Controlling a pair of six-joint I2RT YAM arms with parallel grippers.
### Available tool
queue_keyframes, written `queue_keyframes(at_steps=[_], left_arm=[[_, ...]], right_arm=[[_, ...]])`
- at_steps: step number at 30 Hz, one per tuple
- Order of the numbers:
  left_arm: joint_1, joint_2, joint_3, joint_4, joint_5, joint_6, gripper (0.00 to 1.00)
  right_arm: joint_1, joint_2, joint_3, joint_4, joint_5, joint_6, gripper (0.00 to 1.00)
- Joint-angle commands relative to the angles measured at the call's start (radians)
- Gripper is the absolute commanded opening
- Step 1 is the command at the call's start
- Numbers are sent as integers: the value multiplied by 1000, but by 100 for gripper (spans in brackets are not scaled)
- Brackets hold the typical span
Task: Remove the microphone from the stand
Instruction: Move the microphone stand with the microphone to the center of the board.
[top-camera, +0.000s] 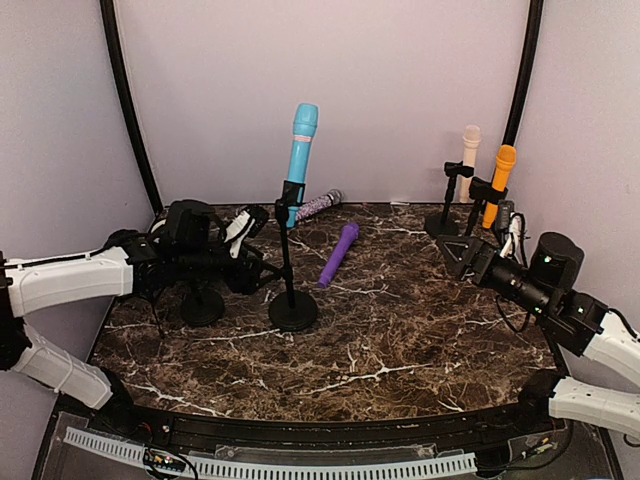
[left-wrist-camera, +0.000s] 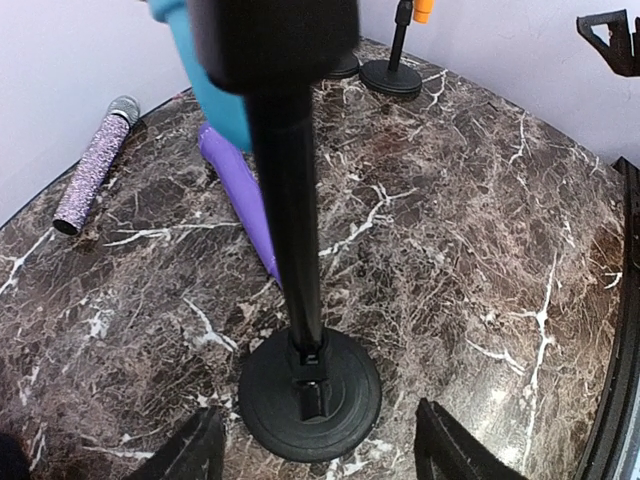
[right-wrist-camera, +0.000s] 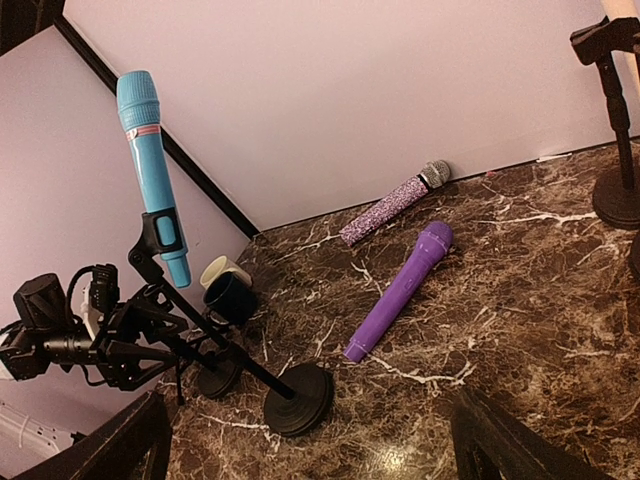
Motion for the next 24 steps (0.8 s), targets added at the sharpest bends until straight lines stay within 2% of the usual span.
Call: queue_keyframes(at_steps=[1, 6, 12, 24], left_arm=[[-26, 31, 16, 15, 39, 0, 66], [-34, 63, 17, 11, 25, 5, 63], [-36, 83, 16, 4, -16, -31, 35], [-35, 105, 24, 9, -32, -100, 19]], right_arm=[[8, 0, -3, 46, 3, 4, 99], [7, -1, -6, 45, 6, 3, 99], [8, 2, -2, 45, 6, 2, 99], [7, -18, -4, 33, 9, 5, 98]])
